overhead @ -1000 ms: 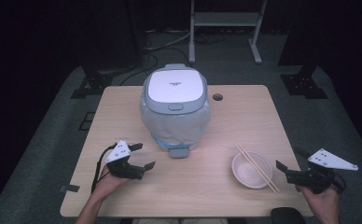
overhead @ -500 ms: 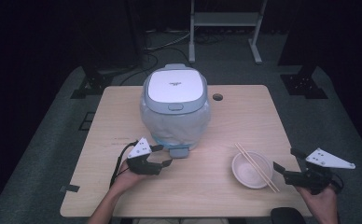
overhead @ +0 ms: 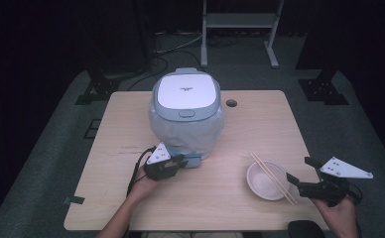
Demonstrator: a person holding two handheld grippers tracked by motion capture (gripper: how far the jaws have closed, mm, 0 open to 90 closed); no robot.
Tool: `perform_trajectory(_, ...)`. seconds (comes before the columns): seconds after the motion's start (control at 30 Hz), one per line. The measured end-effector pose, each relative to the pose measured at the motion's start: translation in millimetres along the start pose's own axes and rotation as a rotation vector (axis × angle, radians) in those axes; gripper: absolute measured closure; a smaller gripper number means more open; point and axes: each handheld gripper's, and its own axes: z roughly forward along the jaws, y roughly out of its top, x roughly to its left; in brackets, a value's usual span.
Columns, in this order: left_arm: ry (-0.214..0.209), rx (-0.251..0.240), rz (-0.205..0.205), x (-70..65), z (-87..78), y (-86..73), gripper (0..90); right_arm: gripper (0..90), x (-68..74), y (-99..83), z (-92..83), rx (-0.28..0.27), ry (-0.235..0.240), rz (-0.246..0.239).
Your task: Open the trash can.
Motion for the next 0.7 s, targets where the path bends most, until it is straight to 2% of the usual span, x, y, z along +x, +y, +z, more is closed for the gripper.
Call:
perform_trajectory(0.23, 0.008, 0.012, -0.006, -0.2, 13.5, 1.2, 80.5, 13.2, 0.9, 1.8, -0.4, -0.005, 0.003, -0.007)
perform_trajectory(0.33, 0.010, 0.020, 0.008, -0.9, 17.2, 1.8, 80.6, 13.2, 1.3, 2.8, 0.1, -0.006, 0.004, -0.009)
perform_trajectory(0.43, 0.021, 0.017, -0.003, -1.2, 22.2, 2.8, 83.5, 13.2, 2.9, 3.6, 1.4, -0.006, 0.013, -0.011)
perform_trajectory(0.6, 0.040, 0.024, 0.011, -0.3, 29.4, 6.0, 83.8, 13.2, 4.3, 3.7, 2.1, -0.004, 0.019, -0.015)
perform_trajectory(0.7, 0.044, 0.027, 0.004, 0.5, 31.3, 6.4, 84.1, 13.3, 4.6, 3.7, 2.6, -0.004, 0.021, -0.018)
